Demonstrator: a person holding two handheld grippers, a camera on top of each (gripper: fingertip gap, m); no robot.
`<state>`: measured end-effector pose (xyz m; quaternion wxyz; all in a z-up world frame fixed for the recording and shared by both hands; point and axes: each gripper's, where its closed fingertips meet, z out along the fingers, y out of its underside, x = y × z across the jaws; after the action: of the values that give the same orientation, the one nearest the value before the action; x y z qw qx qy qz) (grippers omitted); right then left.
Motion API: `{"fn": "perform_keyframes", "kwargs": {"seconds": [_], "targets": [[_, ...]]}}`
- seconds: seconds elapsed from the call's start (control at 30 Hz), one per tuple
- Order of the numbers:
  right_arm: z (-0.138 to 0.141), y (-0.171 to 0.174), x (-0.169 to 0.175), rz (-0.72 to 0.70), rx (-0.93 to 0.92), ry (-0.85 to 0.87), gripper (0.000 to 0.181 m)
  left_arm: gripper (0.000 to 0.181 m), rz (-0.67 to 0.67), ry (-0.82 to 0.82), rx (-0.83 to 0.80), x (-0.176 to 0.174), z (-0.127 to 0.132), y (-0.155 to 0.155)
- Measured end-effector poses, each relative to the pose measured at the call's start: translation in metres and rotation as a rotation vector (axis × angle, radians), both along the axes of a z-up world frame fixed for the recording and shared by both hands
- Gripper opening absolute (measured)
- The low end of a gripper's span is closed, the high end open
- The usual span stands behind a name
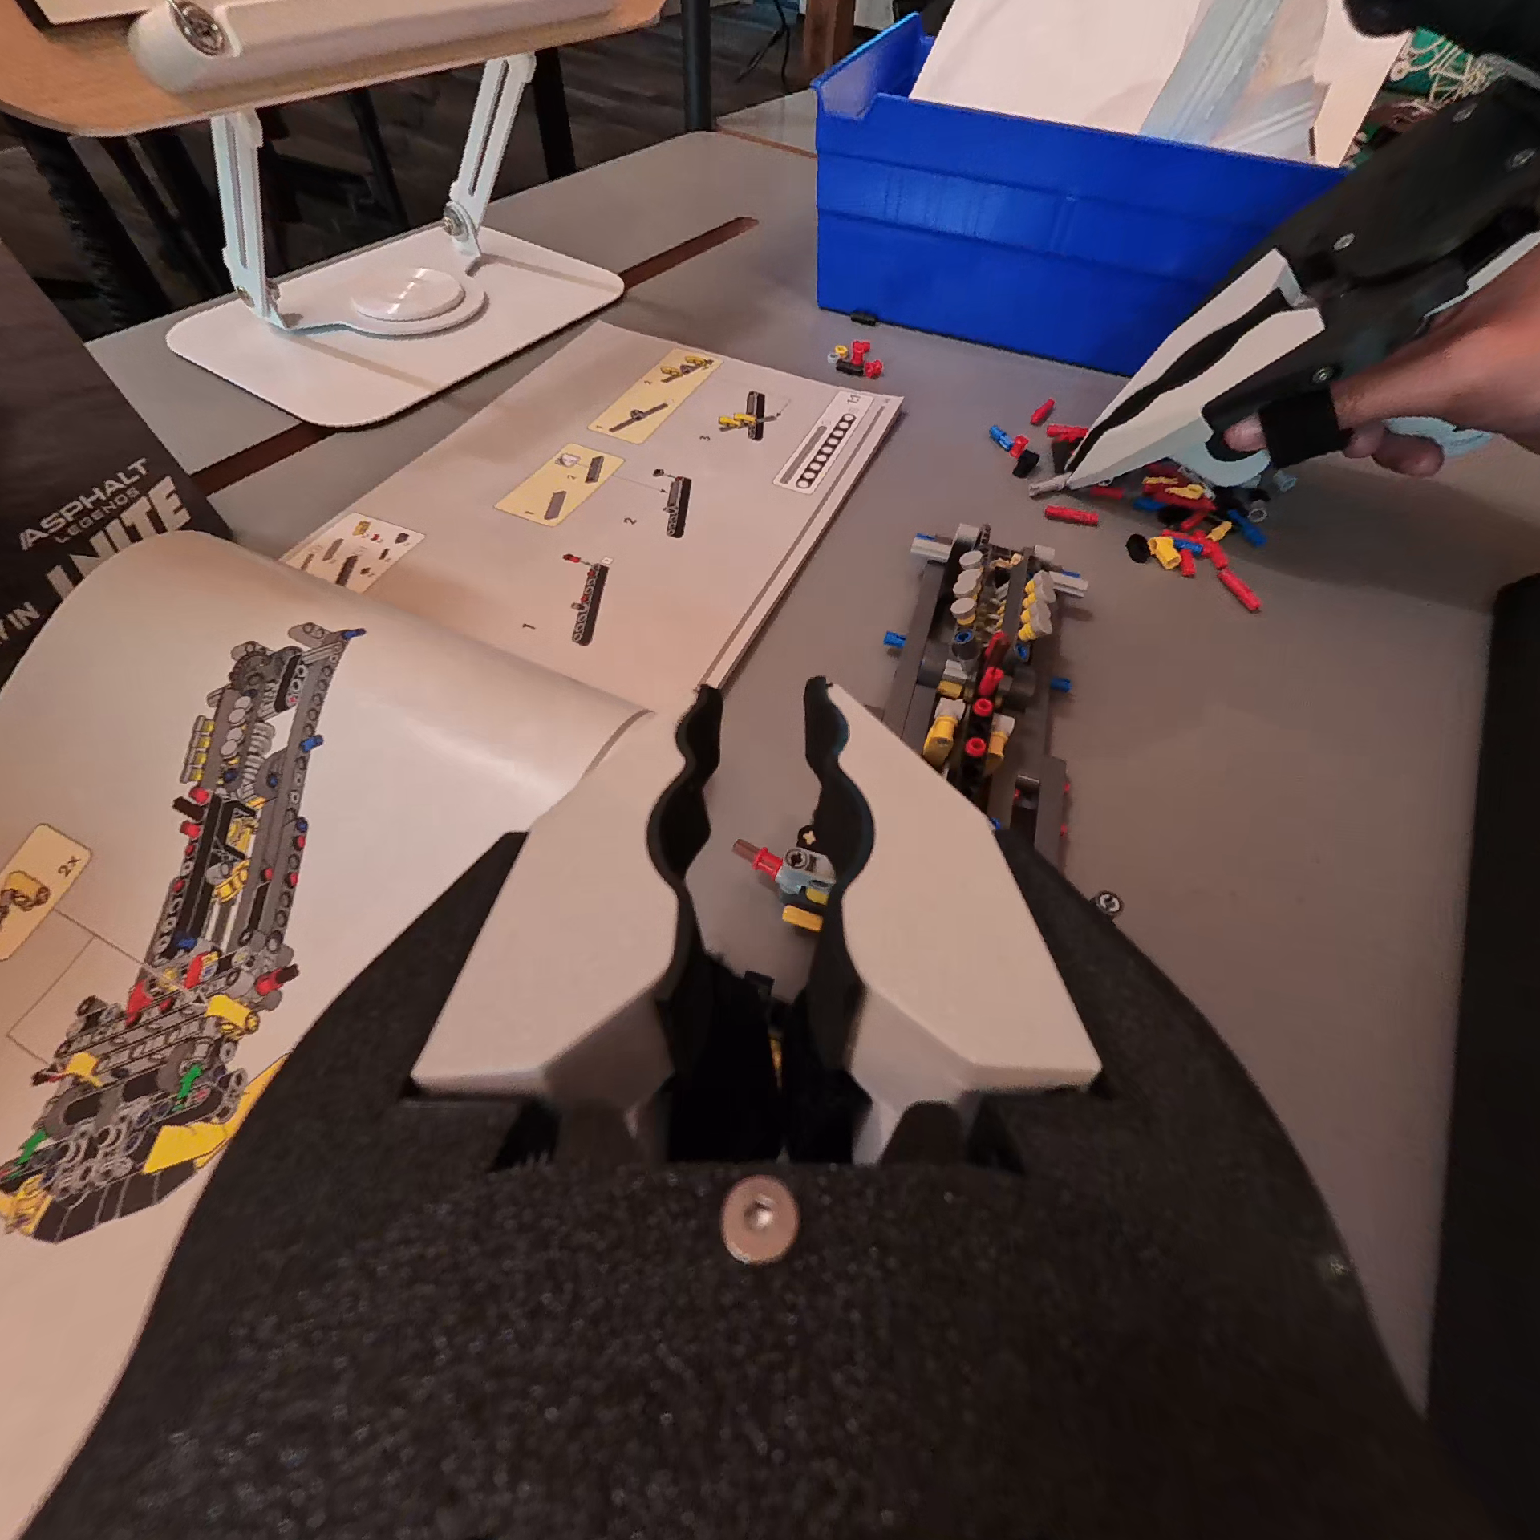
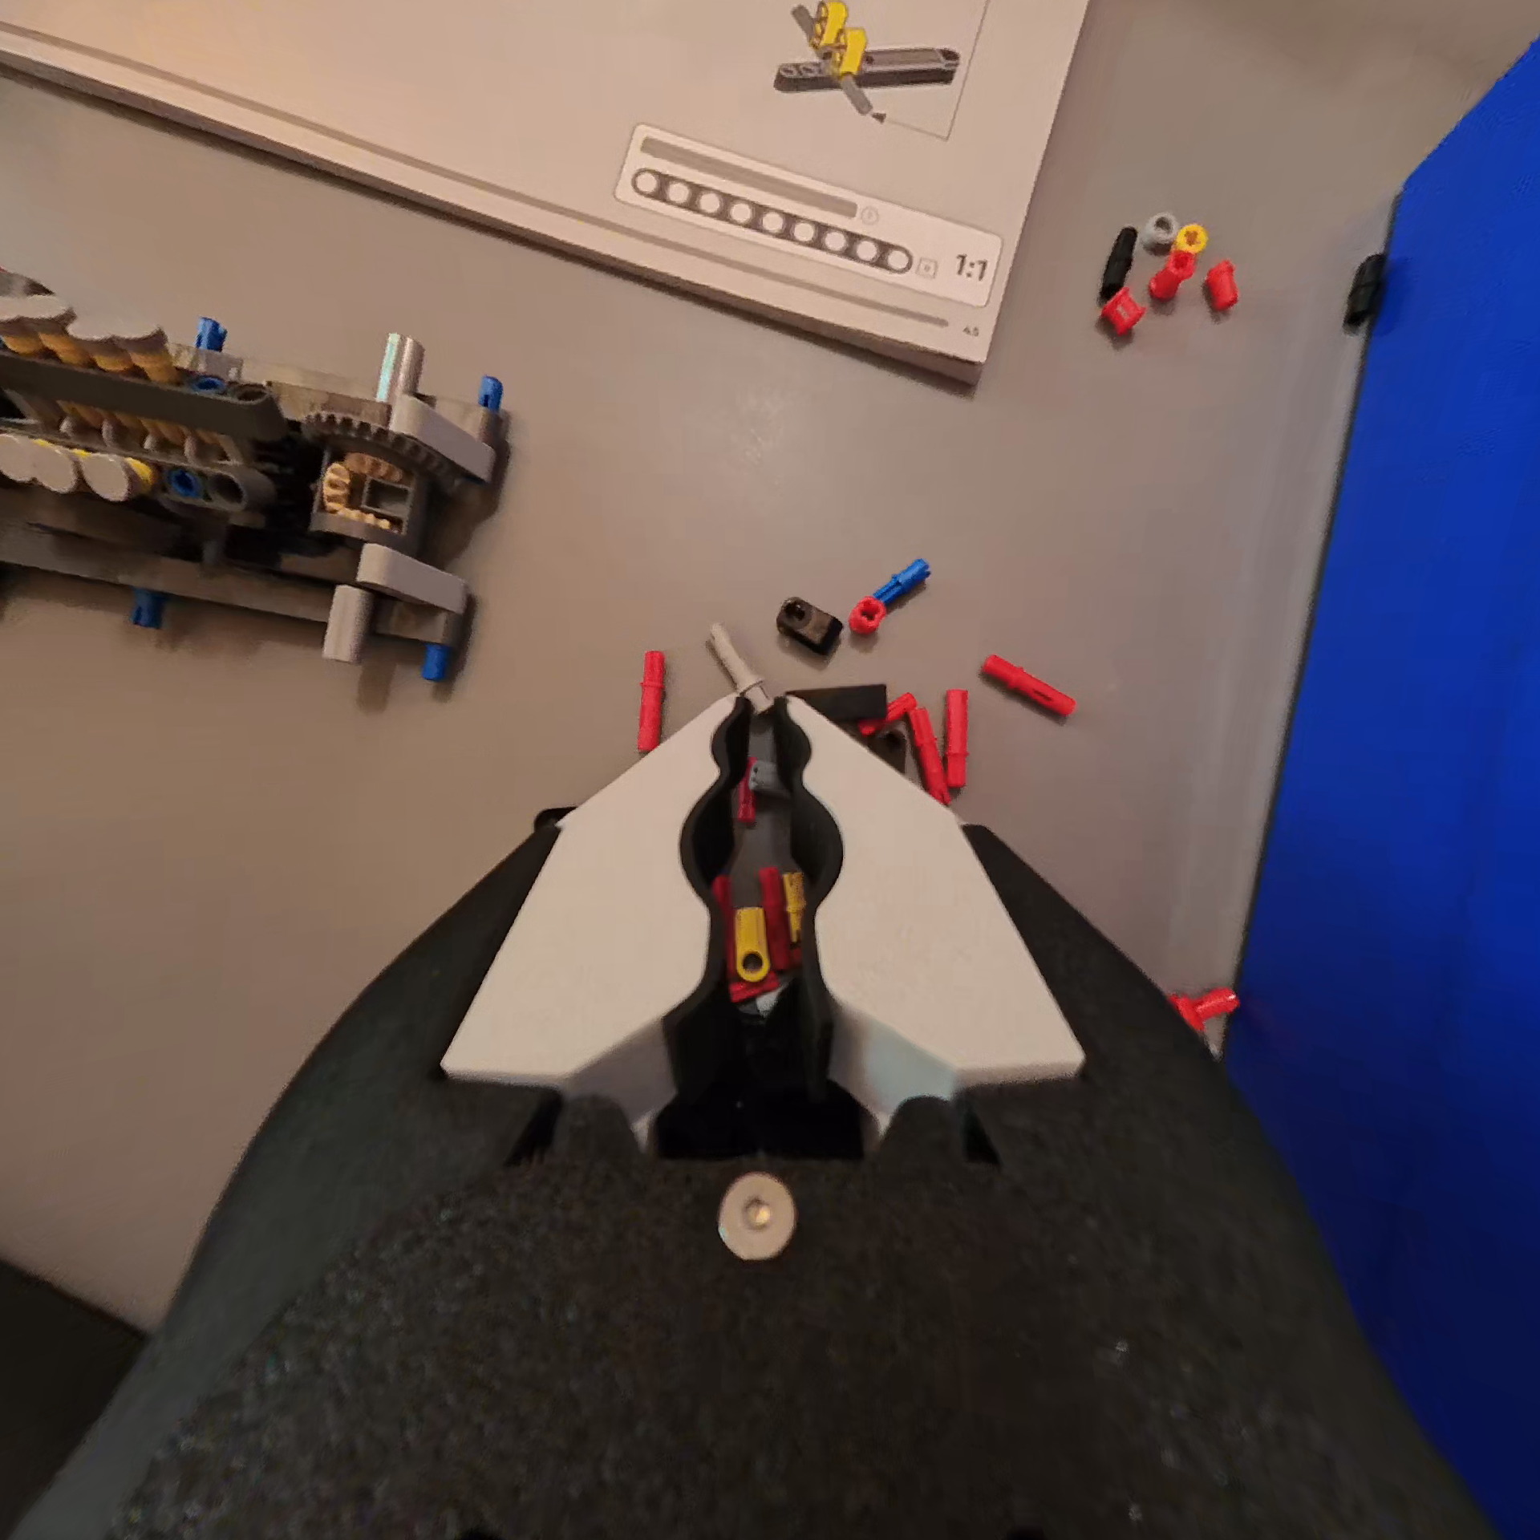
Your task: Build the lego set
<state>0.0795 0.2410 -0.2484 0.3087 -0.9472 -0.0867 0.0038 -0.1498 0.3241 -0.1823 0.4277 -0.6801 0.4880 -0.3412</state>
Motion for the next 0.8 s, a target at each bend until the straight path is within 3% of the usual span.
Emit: {"fn": "perform_keyframes", "kwargs": {"seconds": [0.27,0.5,0.6,0.7,0.8], "targets": [[0.02,-0.006,-0.008,0.05,0.046,-0.021,0.0,0.018,0.009,-0.011,0.001,-0.002,0.003,0.001],[0.01,-0.018,-0.021,0.125,-0.016,-0.003,0.0,0.018,0.007,-0.003,0.019,-0.003,0.003,-0.001],[0.022,-0.017,-0.031,0.154,0.054,0.025,0.0,0.018,0.013,0.003,0.024,-0.004,0.002,-0.001],[0.041,-0.026,-0.074,0.332,0.124,0.168,0.0,0.018,0.017,-0.007,0.019,-0.005,0.004,0.0],[0.034,-0.046,-0.124,0.507,0.076,0.259,0.0,0.018,0.012,-0.015,0.009,-0.004,0.005,-0.001]]}}
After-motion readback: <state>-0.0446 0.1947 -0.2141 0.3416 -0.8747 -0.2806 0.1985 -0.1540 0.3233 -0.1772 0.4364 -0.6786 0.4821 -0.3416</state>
